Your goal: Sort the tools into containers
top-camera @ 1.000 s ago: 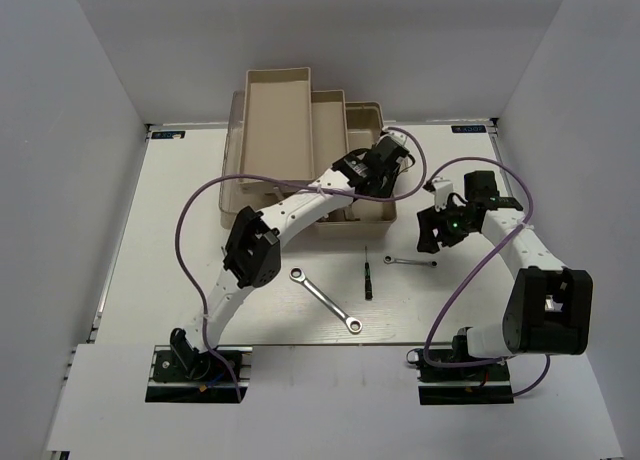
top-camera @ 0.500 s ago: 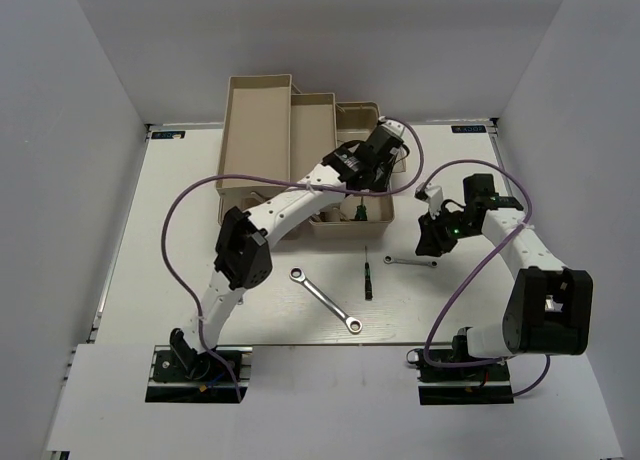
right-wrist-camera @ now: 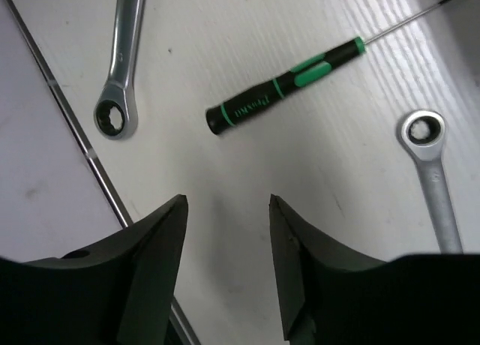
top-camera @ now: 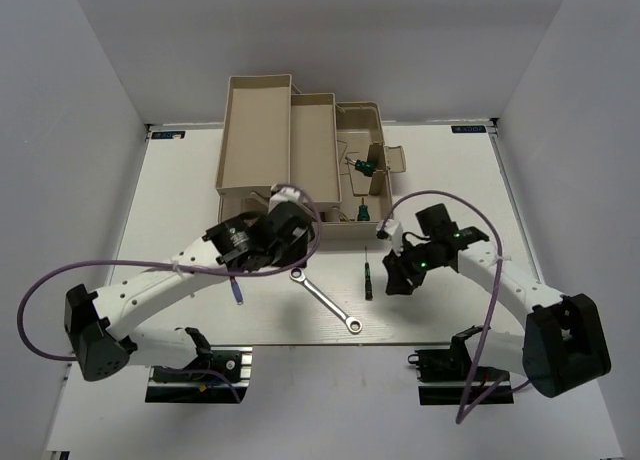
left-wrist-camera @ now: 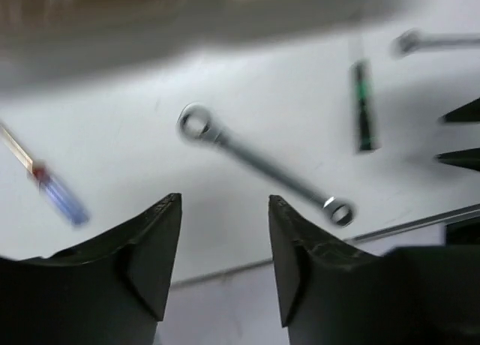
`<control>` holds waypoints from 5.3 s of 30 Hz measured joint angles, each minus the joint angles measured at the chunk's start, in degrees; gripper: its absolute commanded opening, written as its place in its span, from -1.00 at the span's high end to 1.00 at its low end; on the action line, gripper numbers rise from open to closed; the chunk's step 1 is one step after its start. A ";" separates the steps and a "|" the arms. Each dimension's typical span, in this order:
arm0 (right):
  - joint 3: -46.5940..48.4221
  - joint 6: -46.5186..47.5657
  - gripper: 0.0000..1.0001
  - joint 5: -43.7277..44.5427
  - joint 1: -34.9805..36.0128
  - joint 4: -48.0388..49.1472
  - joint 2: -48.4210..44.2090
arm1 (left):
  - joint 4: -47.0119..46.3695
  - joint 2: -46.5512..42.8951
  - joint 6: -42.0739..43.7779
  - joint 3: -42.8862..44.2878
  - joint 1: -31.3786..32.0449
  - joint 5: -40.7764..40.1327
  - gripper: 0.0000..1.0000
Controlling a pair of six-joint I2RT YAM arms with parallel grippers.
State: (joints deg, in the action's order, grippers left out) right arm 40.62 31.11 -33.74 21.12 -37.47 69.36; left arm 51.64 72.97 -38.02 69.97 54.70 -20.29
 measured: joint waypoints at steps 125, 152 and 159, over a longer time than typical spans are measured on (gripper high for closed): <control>21.77 -5.53 0.06 6.05 -2.93 -4.63 8.87 | -26.29 29.11 18.97 30.18 -21.59 12.90 0.65; 9.66 7.52 -0.28 16.59 -5.38 0.02 12.72 | -12.81 9.29 21.88 17.07 -14.95 24.28 0.02; 9.44 13.94 -0.28 18.43 -6.58 1.77 14.93 | -7.39 4.68 19.71 9.22 -7.43 26.93 -0.38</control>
State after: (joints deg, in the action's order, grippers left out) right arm 50.06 45.06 -15.31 14.55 -35.70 84.29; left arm 44.25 77.65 -18.31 79.20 47.27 6.63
